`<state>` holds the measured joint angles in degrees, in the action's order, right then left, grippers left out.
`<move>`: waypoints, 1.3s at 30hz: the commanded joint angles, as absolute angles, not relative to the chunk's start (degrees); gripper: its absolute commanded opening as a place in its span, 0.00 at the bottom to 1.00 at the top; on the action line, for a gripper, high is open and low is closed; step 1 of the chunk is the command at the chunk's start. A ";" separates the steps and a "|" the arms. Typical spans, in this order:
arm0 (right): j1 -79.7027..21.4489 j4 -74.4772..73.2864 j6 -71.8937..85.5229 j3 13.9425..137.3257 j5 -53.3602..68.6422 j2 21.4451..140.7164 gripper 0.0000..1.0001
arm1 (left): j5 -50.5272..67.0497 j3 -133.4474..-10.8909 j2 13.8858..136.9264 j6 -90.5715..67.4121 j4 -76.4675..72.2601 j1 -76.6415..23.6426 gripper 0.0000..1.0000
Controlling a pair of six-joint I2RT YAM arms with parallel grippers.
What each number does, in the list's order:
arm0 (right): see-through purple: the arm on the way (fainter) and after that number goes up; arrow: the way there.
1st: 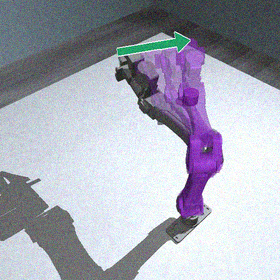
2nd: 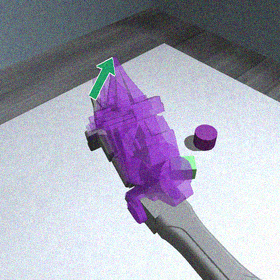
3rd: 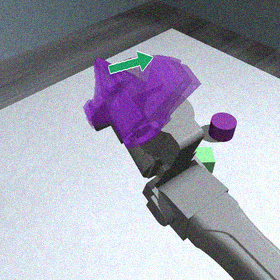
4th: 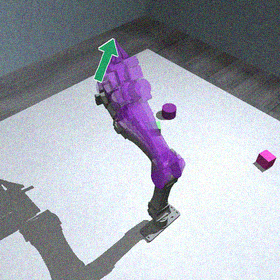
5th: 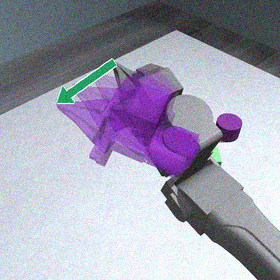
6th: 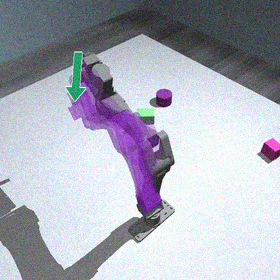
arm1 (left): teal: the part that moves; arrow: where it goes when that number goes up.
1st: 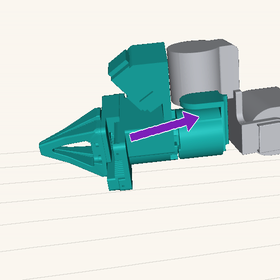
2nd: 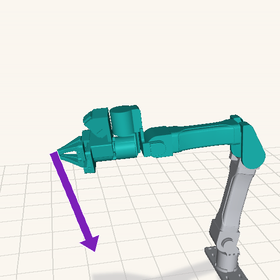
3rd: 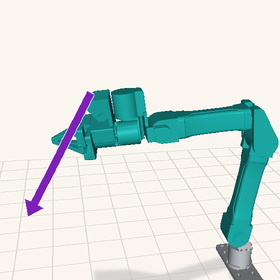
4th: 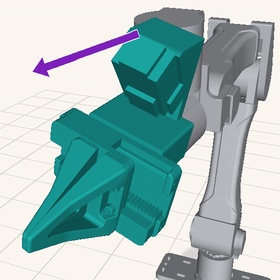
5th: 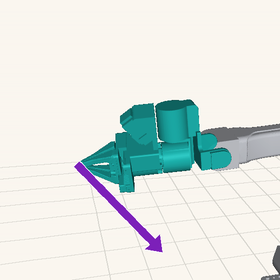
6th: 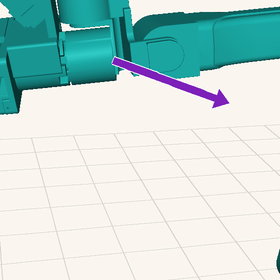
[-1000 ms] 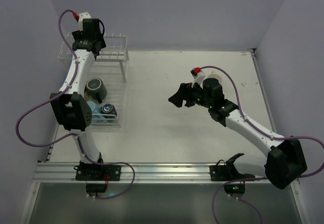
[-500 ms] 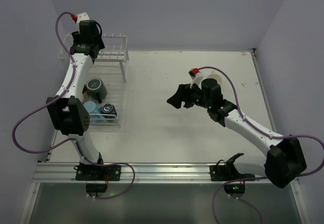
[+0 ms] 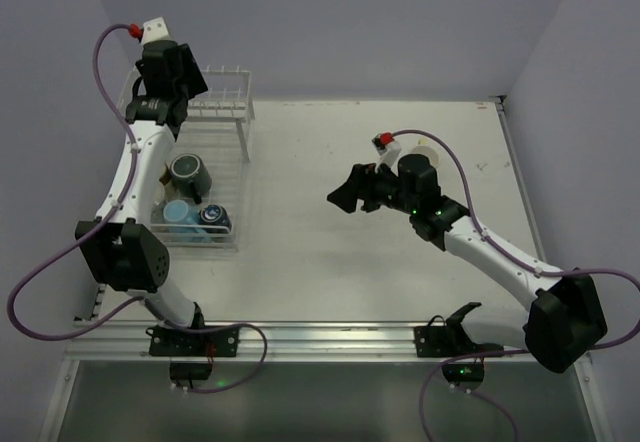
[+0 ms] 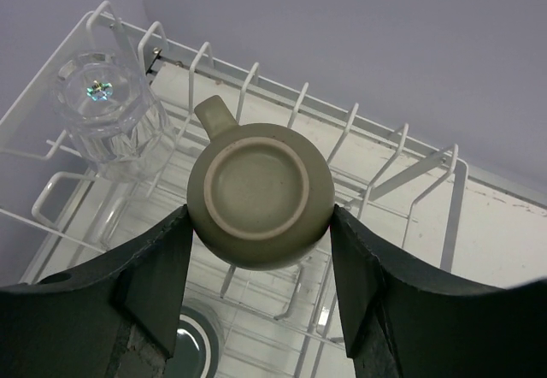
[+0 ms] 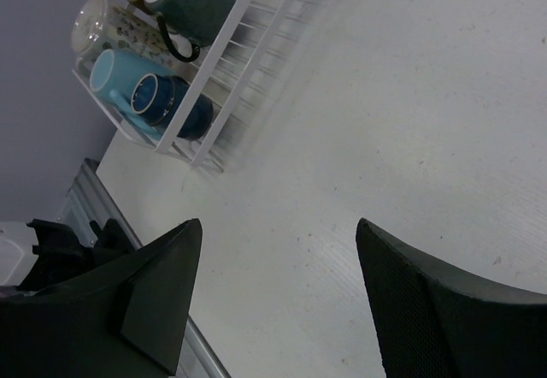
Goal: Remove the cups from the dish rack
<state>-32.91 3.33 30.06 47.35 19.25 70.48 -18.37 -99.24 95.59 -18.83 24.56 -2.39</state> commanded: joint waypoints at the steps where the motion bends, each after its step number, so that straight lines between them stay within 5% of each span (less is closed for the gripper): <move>1: -33.22 7.64 31.90 51.15 20.65 68.29 0.75 | -16.53 -98.00 91.15 -20.83 19.95 -2.72 0.18; 12: -33.22 26.24 39.89 49.40 27.50 66.44 0.75 | -0.28 -85.98 76.74 -29.52 15.74 -6.94 0.18; 22: -34.10 43.68 49.22 48.94 28.48 69.96 0.69 | 18.53 -63.83 63.38 -48.48 -7.78 -16.42 0.18; 30: -34.72 43.24 44.74 51.68 32.95 71.89 0.64 | 19.69 -50.20 60.47 -60.90 -25.83 -23.10 0.18; 39: -35.24 40.87 41.84 52.47 32.43 72.60 0.64 | 18.11 -48.87 61.79 -64.51 -31.73 -28.56 0.18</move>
<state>-35.03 38.94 44.73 49.89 32.56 72.79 18.13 -48.93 62.41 -61.43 -23.09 -27.33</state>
